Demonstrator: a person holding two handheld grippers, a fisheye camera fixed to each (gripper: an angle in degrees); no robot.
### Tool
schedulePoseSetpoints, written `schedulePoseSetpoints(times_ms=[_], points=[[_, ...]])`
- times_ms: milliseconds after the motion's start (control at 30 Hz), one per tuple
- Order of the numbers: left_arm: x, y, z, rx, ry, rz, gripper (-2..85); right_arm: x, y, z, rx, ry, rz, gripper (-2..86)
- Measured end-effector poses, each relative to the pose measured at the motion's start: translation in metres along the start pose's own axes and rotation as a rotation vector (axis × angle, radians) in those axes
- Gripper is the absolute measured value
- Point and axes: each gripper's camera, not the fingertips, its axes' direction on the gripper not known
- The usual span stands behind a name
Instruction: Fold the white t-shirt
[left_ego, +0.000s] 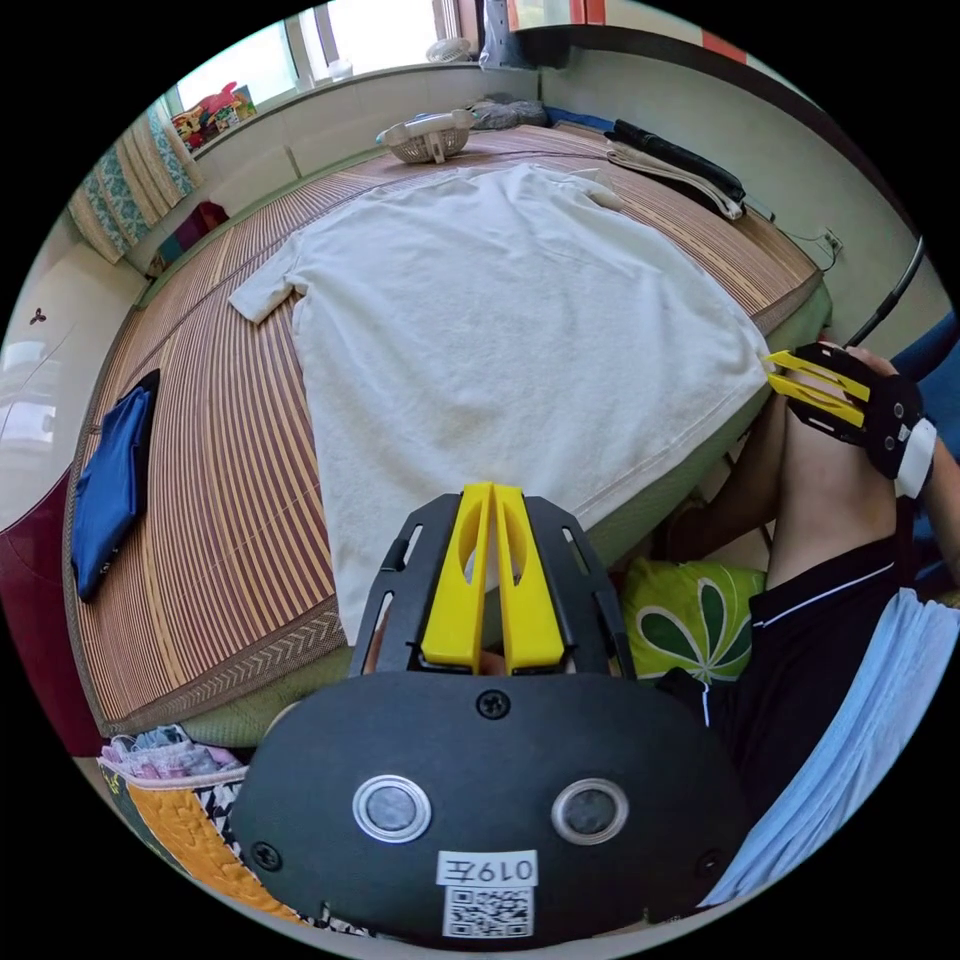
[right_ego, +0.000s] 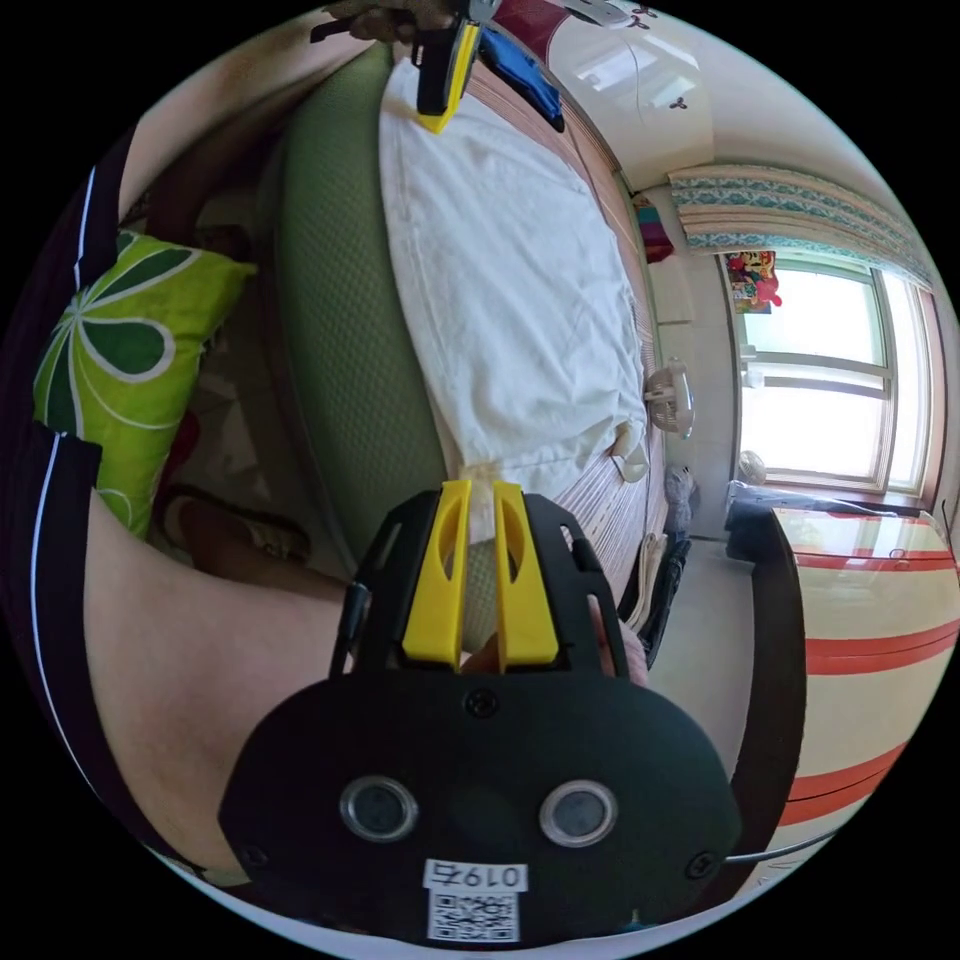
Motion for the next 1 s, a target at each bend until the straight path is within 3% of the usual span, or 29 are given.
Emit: schedulePoseSetpoints(times_ms=[333, 533, 733, 900, 1000], points=[[-0.003, -0.001, 0.003, -0.004, -0.002, -0.004, 1.2, 0.004, 0.008, 0.011, -0.022, 0.025, -0.008, 5.2], [-0.002, 0.0, 0.004, -0.002, -0.011, 0.003, 1.1, 0.023, 0.023, 0.016, -0.012, 0.055, 0.073, -0.2], [-0.003, -0.001, 0.007, -0.01, -0.011, 0.009, 1.0, 0.067, 0.058, 0.023, -0.05, 0.001, 0.269, -0.9], [-0.003, 0.002, 0.008, 0.003, -0.014, 0.008, 0.9, 0.115, 0.109, 0.043, -0.163, -0.124, 0.553, -0.9], [-0.003, 0.003, 0.009, 0.006, -0.015, 0.011, 0.9, 0.126, 0.13, 0.063, -0.235, -0.223, 0.601, -0.9]])
